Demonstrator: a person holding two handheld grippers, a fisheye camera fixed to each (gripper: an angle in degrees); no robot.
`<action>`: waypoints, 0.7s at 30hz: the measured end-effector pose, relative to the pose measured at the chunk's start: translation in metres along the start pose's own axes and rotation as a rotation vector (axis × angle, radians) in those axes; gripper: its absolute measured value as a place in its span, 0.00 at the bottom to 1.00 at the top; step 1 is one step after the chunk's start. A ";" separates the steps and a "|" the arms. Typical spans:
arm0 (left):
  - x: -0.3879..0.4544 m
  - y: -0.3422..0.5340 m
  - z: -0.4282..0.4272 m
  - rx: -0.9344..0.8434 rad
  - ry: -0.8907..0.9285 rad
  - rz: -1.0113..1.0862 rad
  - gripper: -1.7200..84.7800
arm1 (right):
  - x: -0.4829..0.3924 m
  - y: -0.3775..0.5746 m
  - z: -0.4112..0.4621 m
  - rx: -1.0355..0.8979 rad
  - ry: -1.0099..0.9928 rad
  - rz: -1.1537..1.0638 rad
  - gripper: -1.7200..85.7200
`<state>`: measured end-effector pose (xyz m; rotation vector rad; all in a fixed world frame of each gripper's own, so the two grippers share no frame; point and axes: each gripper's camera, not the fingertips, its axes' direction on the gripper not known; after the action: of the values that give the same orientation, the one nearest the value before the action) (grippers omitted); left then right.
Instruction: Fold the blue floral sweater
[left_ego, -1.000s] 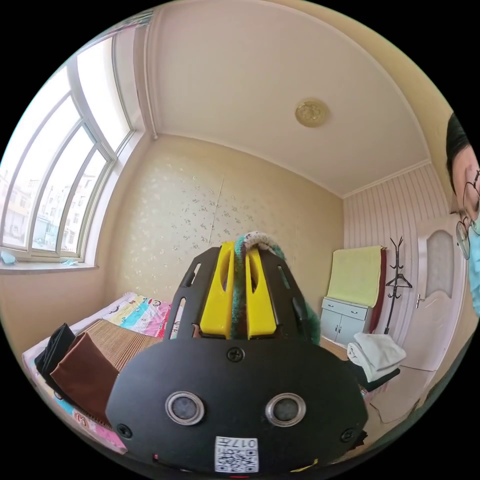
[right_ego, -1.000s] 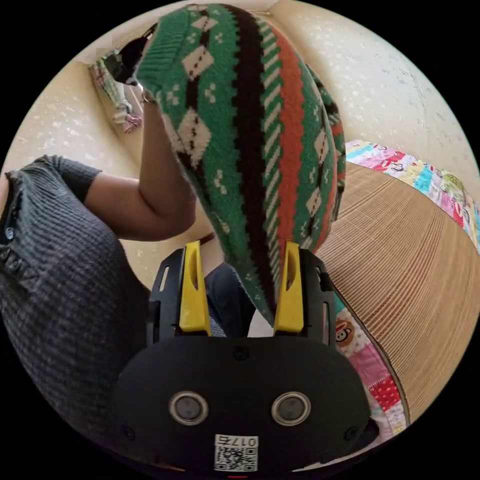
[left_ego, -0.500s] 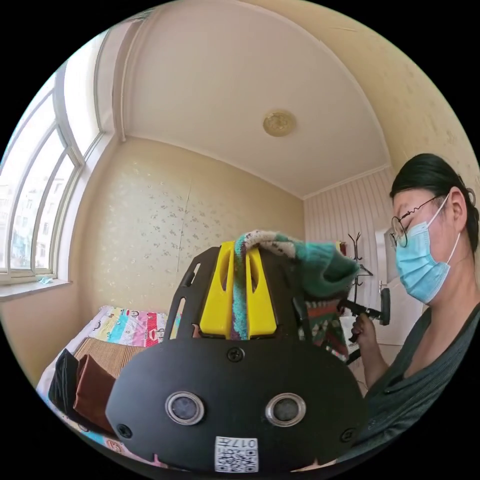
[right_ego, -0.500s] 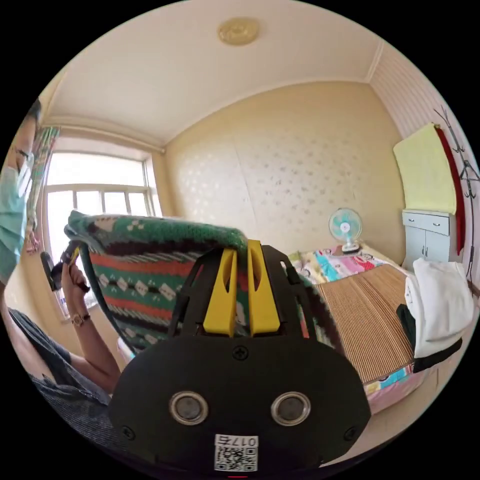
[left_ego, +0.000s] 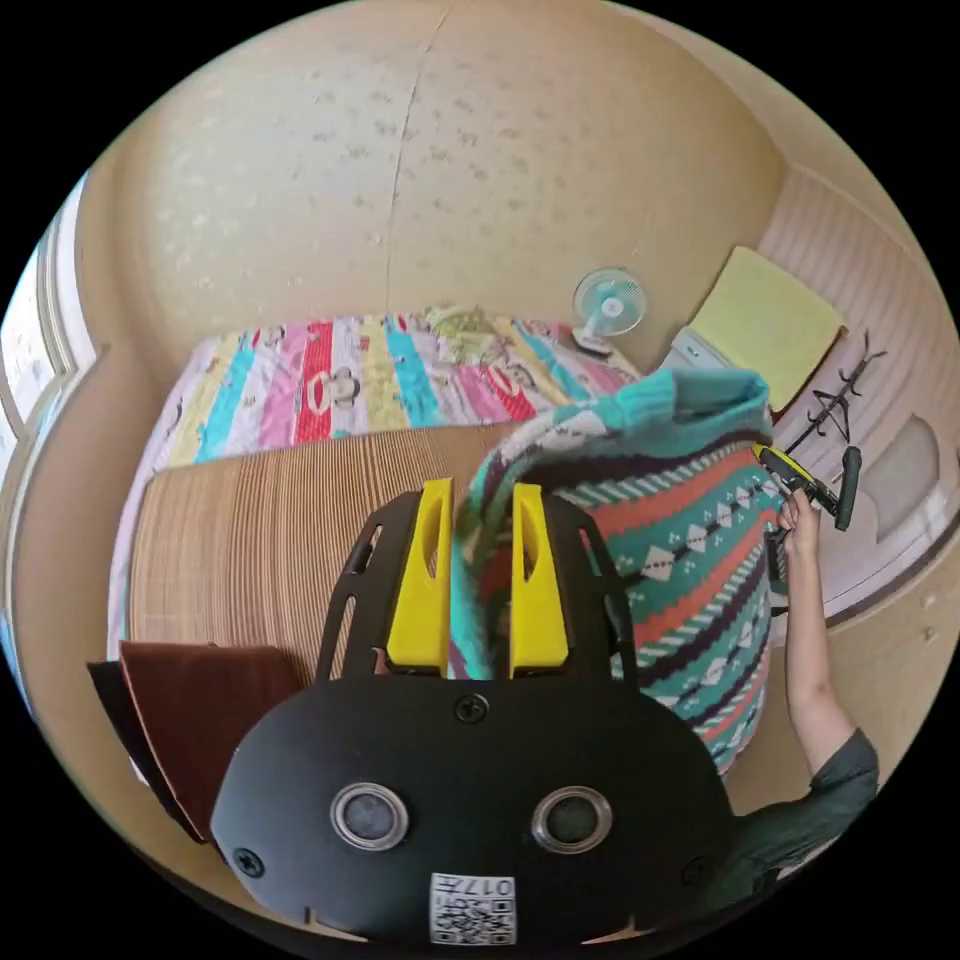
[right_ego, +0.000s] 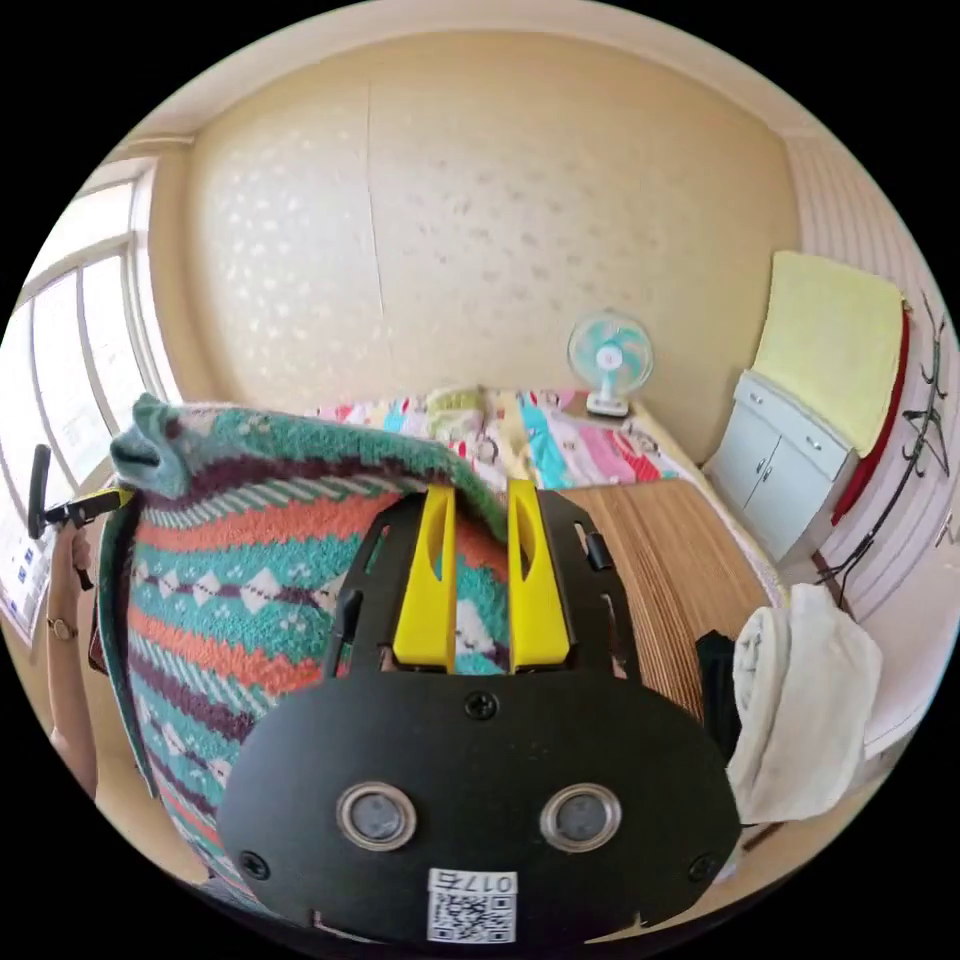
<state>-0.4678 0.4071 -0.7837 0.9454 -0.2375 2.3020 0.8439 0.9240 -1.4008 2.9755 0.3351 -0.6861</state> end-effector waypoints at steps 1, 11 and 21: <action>-0.008 0.004 0.027 -0.034 0.003 -0.027 0.12 | 0.007 0.006 0.067 -0.162 -0.009 -0.021 0.12; 0.069 0.205 0.301 -0.369 0.184 0.130 0.14 | -0.051 0.252 0.197 -0.506 -0.225 -0.140 0.14; 0.068 0.354 0.281 -0.422 0.124 0.158 0.08 | -0.037 0.424 0.133 -0.560 -0.185 -0.079 0.09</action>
<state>-0.5632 0.0544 -0.5090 0.5853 -0.7335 2.3087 0.8510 0.4885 -1.4954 2.3637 0.5318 -0.7243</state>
